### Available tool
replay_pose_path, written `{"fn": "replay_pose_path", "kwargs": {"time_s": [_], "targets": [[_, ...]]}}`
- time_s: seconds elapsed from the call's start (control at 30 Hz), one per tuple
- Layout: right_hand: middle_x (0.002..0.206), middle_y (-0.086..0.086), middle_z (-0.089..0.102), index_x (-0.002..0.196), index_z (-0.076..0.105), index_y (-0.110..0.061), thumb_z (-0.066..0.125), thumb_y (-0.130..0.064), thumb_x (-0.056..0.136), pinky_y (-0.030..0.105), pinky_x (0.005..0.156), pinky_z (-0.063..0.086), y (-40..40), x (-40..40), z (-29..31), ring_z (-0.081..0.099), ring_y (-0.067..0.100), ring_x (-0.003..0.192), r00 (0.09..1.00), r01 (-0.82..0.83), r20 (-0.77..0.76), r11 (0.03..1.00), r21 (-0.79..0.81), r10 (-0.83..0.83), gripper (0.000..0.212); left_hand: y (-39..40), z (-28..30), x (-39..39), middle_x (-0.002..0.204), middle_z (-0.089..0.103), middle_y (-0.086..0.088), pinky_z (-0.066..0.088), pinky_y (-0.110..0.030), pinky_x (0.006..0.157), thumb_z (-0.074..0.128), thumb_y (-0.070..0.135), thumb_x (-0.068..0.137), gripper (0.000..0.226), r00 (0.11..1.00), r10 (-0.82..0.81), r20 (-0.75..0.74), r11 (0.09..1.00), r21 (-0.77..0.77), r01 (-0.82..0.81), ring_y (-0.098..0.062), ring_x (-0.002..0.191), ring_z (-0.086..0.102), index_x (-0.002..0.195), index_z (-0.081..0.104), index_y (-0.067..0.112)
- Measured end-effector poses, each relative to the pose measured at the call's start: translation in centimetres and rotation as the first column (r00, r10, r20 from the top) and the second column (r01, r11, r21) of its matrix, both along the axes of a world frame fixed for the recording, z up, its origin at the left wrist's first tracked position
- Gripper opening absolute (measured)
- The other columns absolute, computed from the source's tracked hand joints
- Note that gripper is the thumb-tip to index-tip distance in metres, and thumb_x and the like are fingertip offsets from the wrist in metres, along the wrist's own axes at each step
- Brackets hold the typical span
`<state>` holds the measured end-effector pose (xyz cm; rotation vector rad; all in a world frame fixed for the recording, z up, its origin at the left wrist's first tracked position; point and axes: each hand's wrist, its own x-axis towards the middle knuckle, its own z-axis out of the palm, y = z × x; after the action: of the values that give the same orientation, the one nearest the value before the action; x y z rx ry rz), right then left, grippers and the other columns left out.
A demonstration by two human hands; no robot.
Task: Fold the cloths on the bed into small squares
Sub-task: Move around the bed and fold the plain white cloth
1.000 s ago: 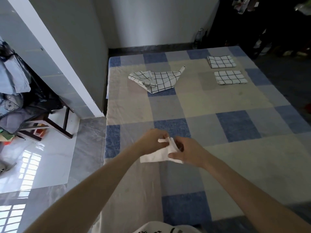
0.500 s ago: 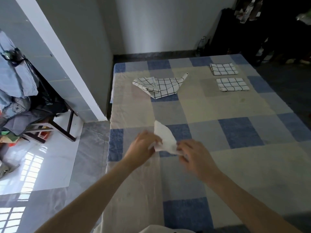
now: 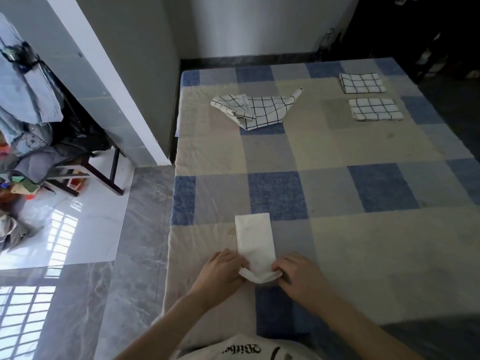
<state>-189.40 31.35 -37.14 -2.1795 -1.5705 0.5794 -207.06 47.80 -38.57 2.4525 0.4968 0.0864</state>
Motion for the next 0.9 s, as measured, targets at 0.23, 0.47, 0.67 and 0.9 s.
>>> {"fn": "replay_pose_path", "kwargs": {"time_s": [0.23,0.47,0.67,0.9], "targets": [[0.081,-0.009,0.062,0.095,0.06,-0.022,0.067,-0.021,0.086,0.024,0.068,0.049,5.0,2.6,0.9,0.058,0.006,0.073,0.923,0.289,-0.275,0.957,0.034,-0.269,0.011,1.7,0.1,2.8,0.091,0.062,0.009,0.037,-0.031,0.079,0.057,0.046,0.087,0.029,0.948,0.318,0.016,0.948,-0.01,-0.318,-0.01,0.087,0.047,0.091,0.067,0.02],[0.091,-0.014,0.065,0.098,0.056,-0.027,0.067,-0.031,0.086,0.035,0.075,0.055,8.4,4.8,-0.4,0.062,0.006,0.081,0.889,0.381,-0.242,0.921,-0.082,-0.39,0.016,3.7,0.2,5.7,0.093,0.045,0.015,0.026,-0.028,0.08,0.062,0.044,0.088,0.021,0.89,0.433,-0.145,0.902,0.055,-0.429,-0.01,0.094,0.036,0.08,0.057,0.025],[0.091,-0.011,0.064,0.1,0.052,-0.026,0.062,-0.03,0.092,0.013,0.056,0.038,9.2,4.7,-0.8,0.057,0.002,0.073,0.905,0.373,-0.179,0.922,-0.104,-0.386,0.013,4.3,-0.5,6.3,0.099,0.044,0.013,0.031,-0.028,0.087,0.056,0.047,0.09,0.021,0.883,0.42,-0.208,0.907,0.086,-0.412,-0.011,0.098,0.037,0.087,0.058,0.027],[0.087,-0.014,0.058,0.104,0.053,-0.026,0.062,-0.03,0.092,0.011,0.057,0.038,9.3,4.6,-1.4,0.052,-0.006,0.07,0.873,0.418,-0.234,0.904,-0.092,-0.428,0.016,4.0,0.0,6.4,0.111,0.046,0.005,0.041,-0.033,0.094,0.054,0.037,0.092,0.018,0.945,0.319,-0.067,0.927,0.229,-0.296,-0.013,0.1,0.045,0.104,0.049,0.024]]}}
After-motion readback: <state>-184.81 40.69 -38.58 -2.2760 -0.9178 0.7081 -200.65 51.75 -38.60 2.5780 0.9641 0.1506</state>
